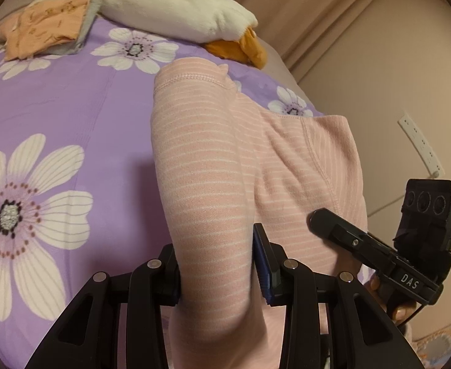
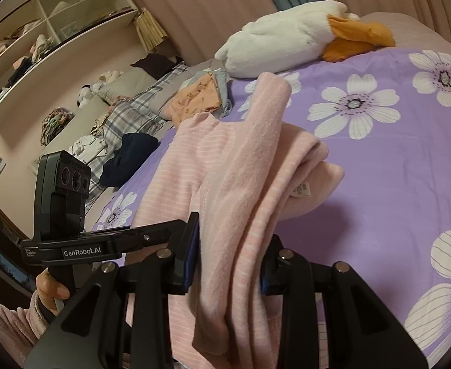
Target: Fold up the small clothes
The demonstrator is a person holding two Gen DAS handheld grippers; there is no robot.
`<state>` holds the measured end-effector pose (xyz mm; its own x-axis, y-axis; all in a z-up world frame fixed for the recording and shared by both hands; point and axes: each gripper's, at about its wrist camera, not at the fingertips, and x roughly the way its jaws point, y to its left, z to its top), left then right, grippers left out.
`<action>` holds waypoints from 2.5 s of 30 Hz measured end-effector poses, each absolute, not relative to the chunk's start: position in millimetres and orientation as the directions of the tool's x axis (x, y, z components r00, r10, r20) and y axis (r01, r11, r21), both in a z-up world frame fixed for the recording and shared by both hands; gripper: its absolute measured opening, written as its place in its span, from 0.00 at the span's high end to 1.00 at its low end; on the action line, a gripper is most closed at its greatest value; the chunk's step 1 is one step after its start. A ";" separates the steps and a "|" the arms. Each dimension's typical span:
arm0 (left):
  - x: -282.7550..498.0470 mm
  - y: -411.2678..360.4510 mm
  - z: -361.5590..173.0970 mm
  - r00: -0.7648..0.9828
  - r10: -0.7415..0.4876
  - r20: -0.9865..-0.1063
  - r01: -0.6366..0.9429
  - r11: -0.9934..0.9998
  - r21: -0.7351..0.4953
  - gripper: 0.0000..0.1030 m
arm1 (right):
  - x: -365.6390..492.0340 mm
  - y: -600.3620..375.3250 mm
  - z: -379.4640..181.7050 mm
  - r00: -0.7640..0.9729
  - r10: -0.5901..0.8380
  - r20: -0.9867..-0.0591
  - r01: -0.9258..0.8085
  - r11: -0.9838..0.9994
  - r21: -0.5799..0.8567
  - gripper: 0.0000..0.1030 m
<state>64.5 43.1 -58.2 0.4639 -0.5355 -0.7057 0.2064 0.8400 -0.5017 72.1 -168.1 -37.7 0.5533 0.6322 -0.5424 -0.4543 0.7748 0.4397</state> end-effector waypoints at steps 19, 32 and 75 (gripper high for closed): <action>73.1 71.4 -47.5 0.540 -0.485 -0.688 0.178 0.865 -0.470 0.64 | 101.3 -135.0 -25.5 0.525 0.654 -0.545 -0.515 0.754 0.408 0.69; 94.5 81.9 -56.5 0.552 -0.455 -0.699 0.158 0.880 -0.447 0.64 | 126.0 -116.0 -31.0 0.510 0.649 -0.564 -0.528 0.754 0.391 0.69; 164.0 84.5 -88.5 0.512 -0.411 -0.754 0.149 0.907 -0.393 0.64 | 199.7 -105.4 -65.1 0.500 0.628 -0.597 -0.479 0.774 0.414 0.69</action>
<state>164.0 84.5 -88.5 0.5119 -0.4112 -0.7543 0.1495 0.9073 -0.3931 199.7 -105.4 -65.1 0.4998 0.6278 -0.5968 -0.4788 0.7744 0.4136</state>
